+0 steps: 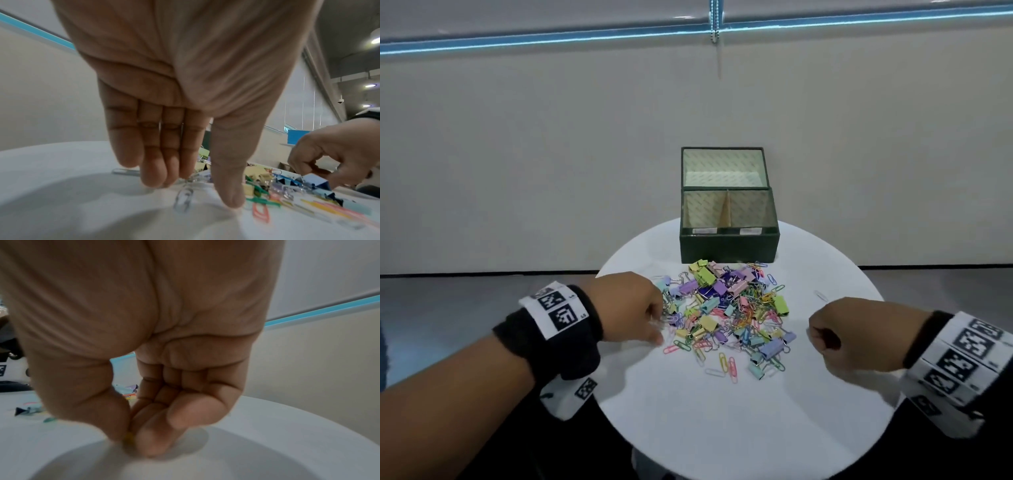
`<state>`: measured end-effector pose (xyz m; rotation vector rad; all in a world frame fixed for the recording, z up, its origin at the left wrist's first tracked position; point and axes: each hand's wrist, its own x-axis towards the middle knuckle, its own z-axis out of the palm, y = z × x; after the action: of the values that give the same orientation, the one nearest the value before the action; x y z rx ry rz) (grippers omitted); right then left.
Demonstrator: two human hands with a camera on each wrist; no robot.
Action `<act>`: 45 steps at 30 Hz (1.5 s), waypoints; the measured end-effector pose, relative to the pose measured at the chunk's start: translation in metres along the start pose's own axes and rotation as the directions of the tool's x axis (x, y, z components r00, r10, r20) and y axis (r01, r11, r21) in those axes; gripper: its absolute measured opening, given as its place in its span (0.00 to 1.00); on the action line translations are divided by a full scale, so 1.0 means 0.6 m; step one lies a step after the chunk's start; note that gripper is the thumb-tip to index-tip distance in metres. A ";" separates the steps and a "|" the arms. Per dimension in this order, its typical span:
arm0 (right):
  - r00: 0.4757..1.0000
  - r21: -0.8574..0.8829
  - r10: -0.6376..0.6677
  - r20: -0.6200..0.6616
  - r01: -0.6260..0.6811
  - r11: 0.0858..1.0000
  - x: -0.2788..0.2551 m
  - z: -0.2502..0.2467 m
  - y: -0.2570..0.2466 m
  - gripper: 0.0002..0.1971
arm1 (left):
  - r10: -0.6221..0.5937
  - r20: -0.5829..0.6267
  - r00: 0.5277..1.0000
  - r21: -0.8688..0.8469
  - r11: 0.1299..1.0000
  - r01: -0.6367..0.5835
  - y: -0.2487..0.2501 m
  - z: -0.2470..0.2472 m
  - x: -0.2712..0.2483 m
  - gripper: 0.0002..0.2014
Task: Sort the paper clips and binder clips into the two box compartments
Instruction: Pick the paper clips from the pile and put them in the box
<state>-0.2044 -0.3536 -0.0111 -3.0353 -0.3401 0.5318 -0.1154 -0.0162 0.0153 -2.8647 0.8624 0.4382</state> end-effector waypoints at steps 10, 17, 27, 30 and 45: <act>0.989 0.194 0.094 -0.118 -0.070 0.978 0.004 -0.031 -0.002 0.08 | 0.058 -0.125 0.991 -0.023 0.998 -0.061 0.008 0.014 0.004 0.07; 0.994 -0.006 0.088 -0.067 -0.089 0.996 0.026 -0.013 -0.008 0.02 | 0.060 -0.181 0.982 -0.066 0.995 -0.073 -0.006 0.008 0.007 0.05; 0.988 0.177 0.148 0.038 -0.152 0.972 0.033 -0.024 0.005 0.12 | -0.191 -0.050 0.980 -0.938 0.346 0.020 -0.059 -0.015 -0.011 0.06; 0.984 0.736 0.175 0.016 -0.130 0.665 0.035 -0.039 0.017 0.05 | -0.143 0.031 0.989 -0.982 0.180 0.057 -0.068 -0.006 -0.013 0.14; 0.940 0.746 0.340 0.029 -0.247 0.619 0.075 -0.039 0.074 0.09 | -0.146 0.122 0.982 -0.990 0.046 0.130 -0.063 0.012 0.002 0.10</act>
<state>-0.1461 -0.3868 -0.0075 -2.2798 0.3357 0.3687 -0.0949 0.0161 0.0090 -4.1168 0.0929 1.5766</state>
